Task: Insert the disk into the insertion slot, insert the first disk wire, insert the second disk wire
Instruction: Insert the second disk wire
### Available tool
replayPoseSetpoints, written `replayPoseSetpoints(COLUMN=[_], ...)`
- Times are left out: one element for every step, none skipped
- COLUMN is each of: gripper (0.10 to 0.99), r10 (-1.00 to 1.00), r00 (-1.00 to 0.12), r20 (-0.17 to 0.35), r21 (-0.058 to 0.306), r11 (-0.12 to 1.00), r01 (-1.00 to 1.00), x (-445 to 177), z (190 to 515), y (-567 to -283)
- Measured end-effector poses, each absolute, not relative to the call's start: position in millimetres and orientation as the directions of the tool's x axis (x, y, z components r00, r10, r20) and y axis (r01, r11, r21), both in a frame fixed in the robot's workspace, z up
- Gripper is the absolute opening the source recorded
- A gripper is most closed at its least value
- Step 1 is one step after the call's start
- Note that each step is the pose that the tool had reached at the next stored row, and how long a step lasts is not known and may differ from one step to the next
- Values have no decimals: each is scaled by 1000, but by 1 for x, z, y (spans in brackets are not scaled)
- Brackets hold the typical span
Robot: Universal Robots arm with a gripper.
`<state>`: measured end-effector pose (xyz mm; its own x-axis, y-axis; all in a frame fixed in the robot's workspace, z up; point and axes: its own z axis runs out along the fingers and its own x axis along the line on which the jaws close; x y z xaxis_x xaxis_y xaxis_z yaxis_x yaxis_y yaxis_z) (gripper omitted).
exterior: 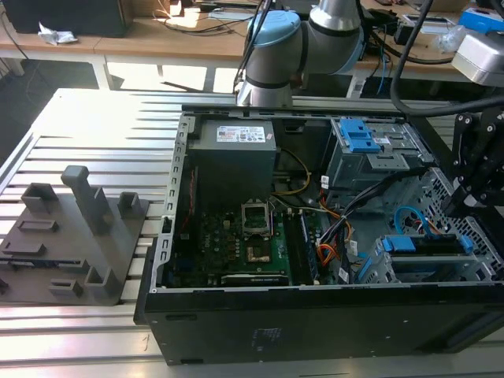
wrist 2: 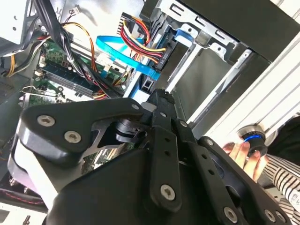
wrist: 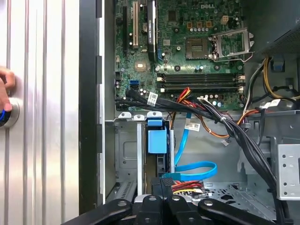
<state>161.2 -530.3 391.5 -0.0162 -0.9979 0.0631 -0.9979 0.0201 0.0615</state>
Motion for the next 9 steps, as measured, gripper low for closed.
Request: replayPoseSetpoints(gripper=[106, 106, 106, 106, 106, 106, 106, 106, 106], r10=[-998, -998, -998, -998, -998, -998, -998, -998, -998], r00=[-16, -16, -16, -16, -16, -16, -16, -16, -16], r20=[63, 62, 61, 61, 61, 61, 61, 61, 61], r21=[62, 62, 62, 62, 62, 62, 62, 62, 62], r11=[20, 20, 20, 20, 20, 20, 20, 20, 20], r01=[-998, -998, -998, -998, -998, -998, -998, -998, -998], x=[161, 161, 161, 161, 161, 161, 161, 161, 161], z=[393, 393, 393, 393, 393, 393, 393, 393, 393], y=[-530, -530, -530, -530, -530, -530, -530, -530, -530])
